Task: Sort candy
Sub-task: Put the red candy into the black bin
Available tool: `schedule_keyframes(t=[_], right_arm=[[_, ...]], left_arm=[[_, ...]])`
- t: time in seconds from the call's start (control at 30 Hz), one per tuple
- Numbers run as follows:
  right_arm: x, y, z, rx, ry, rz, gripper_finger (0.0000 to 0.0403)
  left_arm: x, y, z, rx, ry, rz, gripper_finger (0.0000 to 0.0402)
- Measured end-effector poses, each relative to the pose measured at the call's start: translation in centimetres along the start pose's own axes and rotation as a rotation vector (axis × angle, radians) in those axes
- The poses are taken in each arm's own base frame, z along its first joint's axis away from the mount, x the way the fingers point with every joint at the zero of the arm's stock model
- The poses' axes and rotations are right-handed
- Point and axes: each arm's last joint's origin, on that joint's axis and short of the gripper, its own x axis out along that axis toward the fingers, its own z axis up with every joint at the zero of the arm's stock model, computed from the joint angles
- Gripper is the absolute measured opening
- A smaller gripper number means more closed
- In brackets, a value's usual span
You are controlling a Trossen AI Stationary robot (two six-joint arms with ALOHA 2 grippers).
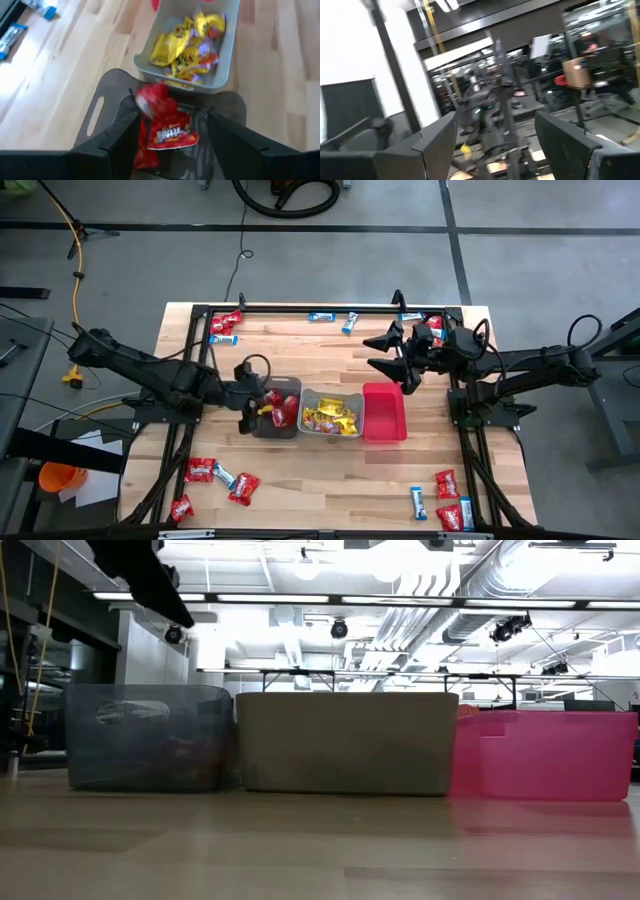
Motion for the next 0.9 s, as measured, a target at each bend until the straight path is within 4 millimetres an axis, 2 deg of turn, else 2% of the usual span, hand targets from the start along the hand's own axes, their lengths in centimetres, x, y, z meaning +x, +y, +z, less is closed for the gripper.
schedule_keyframes(t=[0.07,0.2,0.33,0.47,0.57,0.67,0.77,0.9], right_arm=[[0.1,0.0,-0.2,0.003,0.002,-0.017,0.0261],[0.2,0.5,-0.4,0.011,0.011,0.004,0.0261],[0.2,1.0,-0.7,0.018,0.025,0.024,0.0261],[0.2,1.3,-0.8,0.011,0.032,0.037,0.0261],[0.2,1.4,-0.8,0.017,0.032,0.039,0.0261],[0.2,1.4,-0.8,0.04,0.033,0.039,0.0261],[0.2,1.4,-0.9,0.093,0.042,0.044,0.0261],[0.1,1.4,-1.7,0.241,0.156,0.083,0.0261]], left_arm=[[0.3,-0.1,0.0,-0.005,0.005,0.004,0.0219],[-0.1,-0.2,0.7,-0.125,-0.07,-0.027,0.0219],[-2.2,-0.2,2.3,-0.216,-0.286,-0.115,0.0219],[-4.5,-0.1,3.8,-0.191,-0.532,-0.103,0.0219],[-5.2,0.1,4.2,-0.174,-0.675,-0.104,0.0219],[-4.8,0.3,3.9,-0.205,-0.775,-0.125,0.0218],[-3.5,0.5,2.7,-0.268,-0.848,-0.148,0.0218],[-1.5,0.7,0.7,-0.418,-0.914,-0.193,0.0218]])
